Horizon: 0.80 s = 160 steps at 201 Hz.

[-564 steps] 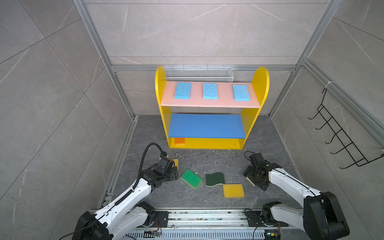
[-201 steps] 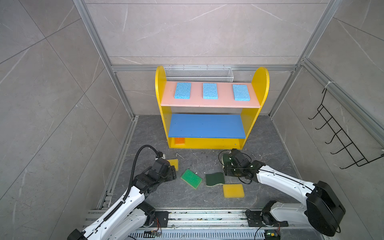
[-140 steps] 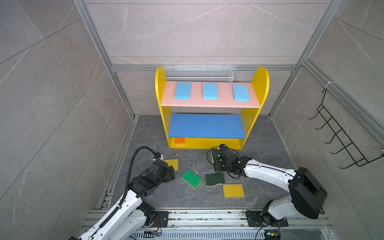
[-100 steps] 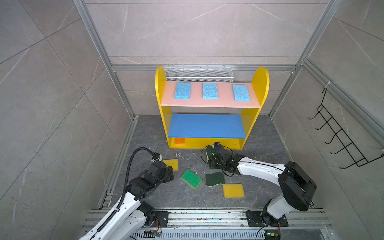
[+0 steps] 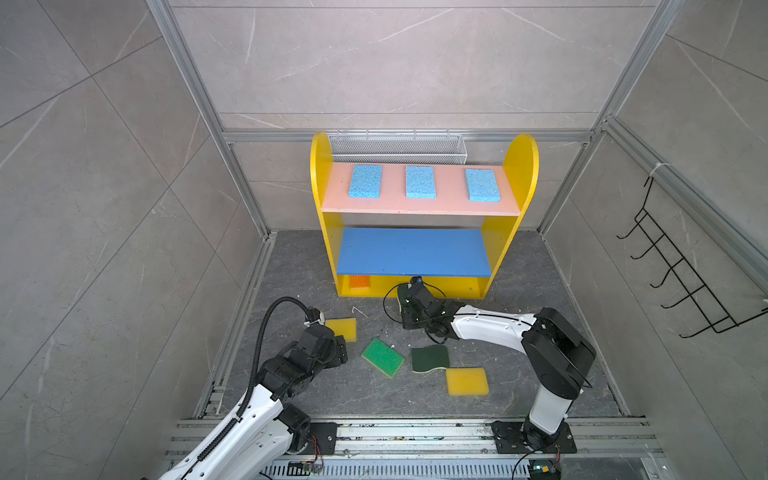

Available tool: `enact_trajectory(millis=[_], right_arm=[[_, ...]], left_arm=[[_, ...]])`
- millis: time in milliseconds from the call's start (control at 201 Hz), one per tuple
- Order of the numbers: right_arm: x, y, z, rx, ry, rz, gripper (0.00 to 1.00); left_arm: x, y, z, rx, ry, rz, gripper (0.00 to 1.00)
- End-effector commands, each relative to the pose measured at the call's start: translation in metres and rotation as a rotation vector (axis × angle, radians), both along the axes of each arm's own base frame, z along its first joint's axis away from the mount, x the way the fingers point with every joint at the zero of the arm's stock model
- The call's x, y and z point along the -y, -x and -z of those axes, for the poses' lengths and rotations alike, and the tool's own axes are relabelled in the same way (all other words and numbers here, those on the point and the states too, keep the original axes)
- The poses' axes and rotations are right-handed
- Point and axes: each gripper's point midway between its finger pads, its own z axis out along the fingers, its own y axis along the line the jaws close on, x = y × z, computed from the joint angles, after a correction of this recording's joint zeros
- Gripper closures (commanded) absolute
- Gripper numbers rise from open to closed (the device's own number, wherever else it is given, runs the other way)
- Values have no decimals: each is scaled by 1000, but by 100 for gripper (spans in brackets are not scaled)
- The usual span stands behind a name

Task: Place and organize the cleaning sponges onto the shelf
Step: 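Carry the dark-green scrub sponge to the blue lower shelf with the right gripper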

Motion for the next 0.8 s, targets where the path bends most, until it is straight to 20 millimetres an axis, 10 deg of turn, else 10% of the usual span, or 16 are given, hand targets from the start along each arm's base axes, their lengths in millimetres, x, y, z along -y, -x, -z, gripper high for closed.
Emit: enact_trajectory(millis=[0,792], right_arm=[[-9,-11,-1,31,10,11,45],[13,-51,-8,139,84,182,44]], left_arm=[[-1,-6,-6,41,-4,-7,20],[-3,-4,-4,48,1,-16,20]])
